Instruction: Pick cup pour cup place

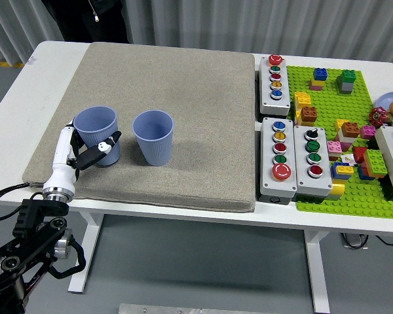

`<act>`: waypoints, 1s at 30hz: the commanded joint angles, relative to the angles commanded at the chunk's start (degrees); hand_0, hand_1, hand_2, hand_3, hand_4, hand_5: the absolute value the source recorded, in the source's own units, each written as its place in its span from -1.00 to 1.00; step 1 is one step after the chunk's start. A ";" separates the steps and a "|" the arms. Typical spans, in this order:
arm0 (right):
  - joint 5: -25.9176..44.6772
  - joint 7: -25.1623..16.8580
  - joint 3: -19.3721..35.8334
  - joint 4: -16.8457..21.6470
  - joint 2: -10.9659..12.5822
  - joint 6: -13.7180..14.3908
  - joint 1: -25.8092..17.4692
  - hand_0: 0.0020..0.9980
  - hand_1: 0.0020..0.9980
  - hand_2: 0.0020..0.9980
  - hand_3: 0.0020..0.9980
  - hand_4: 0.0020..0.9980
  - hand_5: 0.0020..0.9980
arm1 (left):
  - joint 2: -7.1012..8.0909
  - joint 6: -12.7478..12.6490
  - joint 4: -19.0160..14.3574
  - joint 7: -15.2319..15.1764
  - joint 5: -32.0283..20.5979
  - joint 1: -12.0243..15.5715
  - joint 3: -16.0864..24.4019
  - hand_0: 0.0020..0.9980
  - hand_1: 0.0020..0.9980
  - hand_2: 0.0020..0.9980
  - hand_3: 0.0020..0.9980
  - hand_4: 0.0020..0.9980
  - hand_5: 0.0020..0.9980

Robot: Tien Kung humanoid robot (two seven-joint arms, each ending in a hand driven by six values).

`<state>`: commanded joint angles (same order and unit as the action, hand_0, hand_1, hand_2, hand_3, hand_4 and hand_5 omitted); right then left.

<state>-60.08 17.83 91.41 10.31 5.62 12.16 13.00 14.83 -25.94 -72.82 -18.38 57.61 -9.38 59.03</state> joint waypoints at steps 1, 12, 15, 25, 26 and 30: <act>-0.03 0.00 0.01 0.00 0.00 0.00 -0.02 0.41 0.27 0.17 0.14 -1.00 -0.86 | -0.01 -0.04 -0.03 0.00 0.02 0.03 0.00 0.04 0.14 0.44 0.47 0.61 -0.63; -0.46 0.05 0.28 0.00 0.05 -0.02 -0.38 0.41 0.27 0.17 0.14 -1.00 -0.86 | 1.10 -1.18 -4.71 1.32 3.84 0.45 0.95 0.02 0.12 0.40 0.46 0.57 -0.67; -0.38 -0.01 0.24 0.00 0.09 0.02 -0.45 0.41 0.27 0.17 0.14 -1.00 -0.86 | 2.01 -1.04 -6.42 2.51 6.03 0.22 1.11 0.02 0.12 0.40 0.46 0.57 -0.67; -0.29 -0.17 0.42 0.00 0.29 0.13 -0.44 0.41 0.27 0.17 0.14 -1.00 -0.86 | 6.64 1.30 -12.16 8.83 17.01 -1.21 2.58 -0.03 0.08 0.36 0.45 0.55 -0.67; -0.31 -0.17 0.47 0.00 0.31 0.15 -0.40 0.41 0.27 0.17 0.14 -1.00 -0.86 | 7.38 1.69 -12.72 9.58 18.32 -1.57 2.61 -0.03 0.08 0.36 0.45 0.55 -0.67; -0.29 -0.17 0.57 0.00 0.39 0.19 -0.16 0.41 0.27 0.17 0.14 -1.00 -0.87 | 9.98 2.87 -14.68 12.17 23.71 -3.18 2.35 -0.01 0.09 0.36 0.44 0.54 -0.67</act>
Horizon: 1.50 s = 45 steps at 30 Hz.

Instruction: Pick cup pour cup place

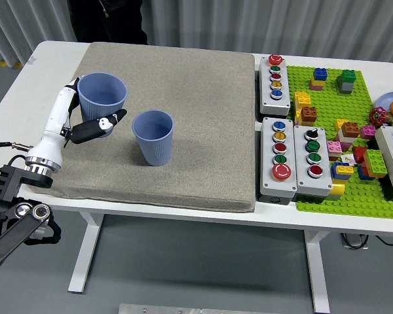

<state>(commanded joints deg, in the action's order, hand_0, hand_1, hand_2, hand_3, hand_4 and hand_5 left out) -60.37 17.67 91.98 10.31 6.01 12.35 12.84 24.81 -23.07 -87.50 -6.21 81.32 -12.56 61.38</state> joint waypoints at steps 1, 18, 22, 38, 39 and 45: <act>0.07 0.00 -0.02 0.00 0.03 0.01 0.08 0.41 0.27 0.17 0.14 -1.00 -0.87 | 0.66 0.25 -0.47 0.60 1.21 -0.58 -0.21 -0.01 0.09 0.36 0.44 0.54 -0.67; 0.32 -0.06 -0.06 0.00 0.17 0.15 0.39 0.41 0.27 0.17 0.14 -1.00 -0.87 | 4.03 2.06 -2.15 3.10 9.25 -3.88 -3.10 0.00 0.11 0.35 0.16 0.53 -0.63; 0.32 -0.07 -0.03 0.00 0.17 0.13 0.45 0.41 0.27 0.17 0.14 -1.00 -0.87 | 4.15 2.14 -2.15 3.21 9.65 -3.96 -3.23 0.00 0.11 0.35 0.16 0.53 -0.63; 0.62 -0.15 -0.13 0.00 0.26 0.11 0.57 0.41 0.27 0.17 0.14 -1.00 -0.87 | 6.44 4.39 -1.44 6.44 21.65 -7.22 -6.31 0.01 0.11 0.34 0.13 0.53 -0.61; 0.53 -0.13 -0.12 0.00 0.27 0.09 0.59 0.41 0.27 0.17 0.14 -1.00 -0.87 | 6.48 4.67 -0.98 6.78 23.11 -7.48 -6.41 0.01 0.11 0.34 0.13 0.53 -0.61; 0.56 -0.11 -0.14 0.00 0.27 0.10 0.62 0.41 0.27 0.17 0.14 -1.00 -0.87 | 6.78 5.19 -0.31 7.29 25.98 -7.93 -6.64 0.01 0.11 0.34 0.13 0.53 -0.60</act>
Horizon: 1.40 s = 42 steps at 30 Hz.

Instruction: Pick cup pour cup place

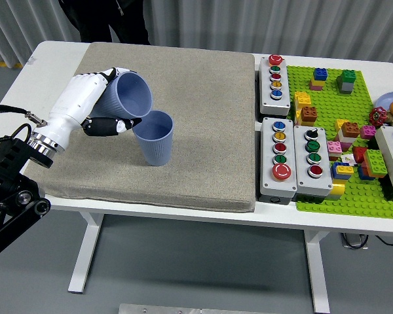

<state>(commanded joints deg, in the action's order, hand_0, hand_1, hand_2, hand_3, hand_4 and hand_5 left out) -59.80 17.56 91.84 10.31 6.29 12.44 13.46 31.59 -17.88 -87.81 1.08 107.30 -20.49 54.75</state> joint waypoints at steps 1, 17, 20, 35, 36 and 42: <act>-0.06 0.03 0.01 0.00 -0.01 -0.01 -0.01 0.41 0.27 0.17 0.14 -1.00 -0.87 | 0.09 0.14 0.07 0.19 0.75 -0.15 -0.01 0.01 0.11 0.34 0.13 0.53 -0.60; -0.37 0.10 0.11 0.00 -0.02 -0.14 -0.39 0.41 0.27 0.17 0.14 -1.00 -0.87 | 2.24 1.71 0.03 1.56 8.78 -1.31 -1.46 0.03 0.12 0.33 0.13 0.53 -0.59; -0.24 0.09 0.06 0.00 0.01 -0.13 -0.25 0.41 0.27 0.17 0.14 -1.00 -0.87 | 2.57 1.97 -0.03 1.73 9.65 -1.72 -1.85 0.03 0.12 0.33 0.13 0.53 -0.59; 0.21 -0.05 -0.18 0.00 0.13 -0.04 0.02 0.41 0.27 0.17 0.14 -1.00 -0.87 | 3.47 2.75 -0.58 2.43 13.23 -2.90 -2.48 0.03 0.12 0.33 0.13 0.52 -0.59; 0.21 -0.05 -0.18 0.00 0.13 -0.04 0.02 0.41 0.27 0.17 0.14 -1.00 -0.87 | 3.48 2.78 -0.60 2.45 13.32 -2.91 -2.51 0.03 0.12 0.33 0.13 0.52 -0.59; 0.27 -0.06 -0.21 0.00 0.16 0.03 0.17 0.41 0.27 0.17 0.14 -1.00 -0.88 | 3.78 2.88 -0.53 2.76 14.32 -3.35 -2.82 0.03 0.12 0.33 0.13 0.52 -0.59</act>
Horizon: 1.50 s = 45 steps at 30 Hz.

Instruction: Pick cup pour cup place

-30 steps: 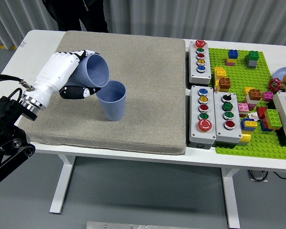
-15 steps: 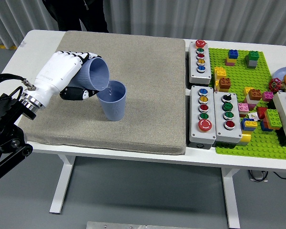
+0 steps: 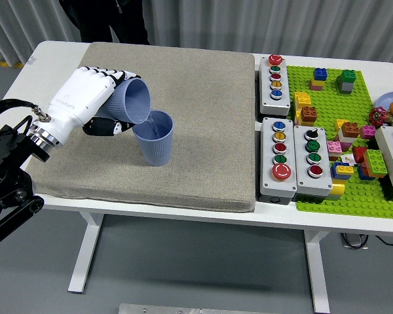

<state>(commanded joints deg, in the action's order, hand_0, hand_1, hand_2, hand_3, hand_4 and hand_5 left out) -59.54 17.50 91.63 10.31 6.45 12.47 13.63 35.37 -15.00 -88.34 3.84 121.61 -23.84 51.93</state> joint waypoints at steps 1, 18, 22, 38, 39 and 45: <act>0.05 -0.01 -0.03 0.00 0.01 0.02 0.02 0.41 0.27 0.17 0.14 -1.00 -0.88 | 0.05 0.04 0.02 0.07 0.22 -0.04 -0.04 0.03 0.12 0.33 0.13 0.52 -0.59; 0.23 -0.10 -0.20 0.00 0.07 0.22 0.13 0.41 0.27 0.17 0.14 -1.00 -0.88 | 1.25 0.08 0.26 0.80 2.21 -1.63 -2.46 0.02 0.12 0.31 0.12 0.52 -0.59; 0.48 -0.13 -0.38 0.00 0.10 0.27 0.17 0.41 0.27 0.17 0.14 -1.00 -0.88 | 1.70 0.10 0.16 0.89 2.25 -2.31 -3.05 0.02 0.11 0.31 0.12 0.53 -0.58; 0.26 -0.04 -0.48 0.00 0.09 0.28 -0.12 0.41 0.27 0.17 0.14 -1.00 -0.89 | 2.65 0.21 0.90 1.81 3.90 -3.98 -5.43 0.01 0.11 0.31 0.12 0.53 -0.57; 0.36 -0.06 -0.49 0.00 0.08 0.32 -0.15 0.41 0.27 0.17 0.14 -1.00 -0.88 | 2.73 0.34 0.96 1.83 3.91 -4.05 -5.44 0.01 0.11 0.30 0.12 0.53 -0.57; 0.37 -0.05 -0.50 0.00 0.05 0.29 -0.25 0.41 0.27 0.16 0.14 -1.00 -0.89 | 3.01 0.51 1.25 1.91 3.91 -4.53 -5.60 0.01 0.11 0.30 0.12 0.52 -0.57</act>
<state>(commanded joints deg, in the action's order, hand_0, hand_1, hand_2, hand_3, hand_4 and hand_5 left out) -59.16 17.45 91.13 10.31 6.50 12.76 13.38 38.38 -14.49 -87.09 5.74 125.52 -28.37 46.33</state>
